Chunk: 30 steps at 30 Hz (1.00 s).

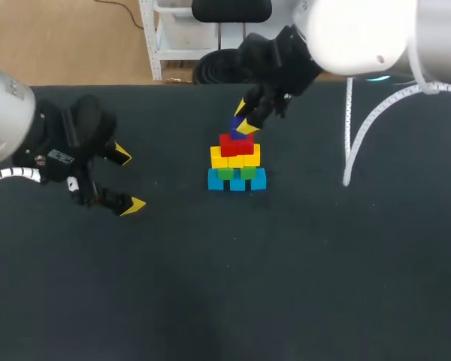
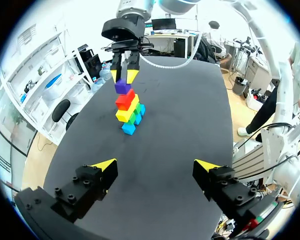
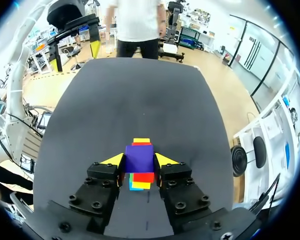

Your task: Place the blue cubes, place green cubes on the blue cubes, place the yellow cubes on the green cubes, then place the red cubes on the yellow cubes, and place purple cube on the red cubes.

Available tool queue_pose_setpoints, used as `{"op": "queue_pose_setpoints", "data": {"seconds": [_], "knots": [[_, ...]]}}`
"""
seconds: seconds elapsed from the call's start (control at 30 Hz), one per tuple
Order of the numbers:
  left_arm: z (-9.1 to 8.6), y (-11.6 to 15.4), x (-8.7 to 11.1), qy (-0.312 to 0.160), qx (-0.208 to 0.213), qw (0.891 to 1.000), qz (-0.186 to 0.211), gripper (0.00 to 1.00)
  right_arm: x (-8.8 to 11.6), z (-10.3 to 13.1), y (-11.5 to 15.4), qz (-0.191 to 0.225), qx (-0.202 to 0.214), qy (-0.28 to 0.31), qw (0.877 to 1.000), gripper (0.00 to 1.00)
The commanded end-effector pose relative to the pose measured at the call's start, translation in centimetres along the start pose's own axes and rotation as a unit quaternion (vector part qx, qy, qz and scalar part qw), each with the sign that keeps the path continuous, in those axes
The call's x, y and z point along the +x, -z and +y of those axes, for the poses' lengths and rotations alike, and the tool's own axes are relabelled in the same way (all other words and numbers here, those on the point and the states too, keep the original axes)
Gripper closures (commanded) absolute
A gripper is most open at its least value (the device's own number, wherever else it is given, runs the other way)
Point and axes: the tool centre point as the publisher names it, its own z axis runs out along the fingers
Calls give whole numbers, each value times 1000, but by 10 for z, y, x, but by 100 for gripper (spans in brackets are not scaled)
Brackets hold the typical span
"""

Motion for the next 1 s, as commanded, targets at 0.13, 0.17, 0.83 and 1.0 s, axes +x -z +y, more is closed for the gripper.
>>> {"op": "queue_pose_setpoints", "data": {"seconds": [0.13, 0.17, 0.83, 1.0], "knots": [[1, -1, 0, 0, 0, 1000, 0, 0, -1, -4, -5, 2, -5, 0, 1000, 100], [1, -1, 0, 0, 0, 1000, 0, 0, -1, -4, -5, 2, -6, -1, 1000, 100], [1, -1, 0, 0, 0, 1000, 0, 0, 1, -6, -11, 7, -10, -6, 1000, 100], [1, -1, 0, 0, 0, 1000, 0, 0, 1, -7, -11, 8, -8, -8, 1000, 100]]}}
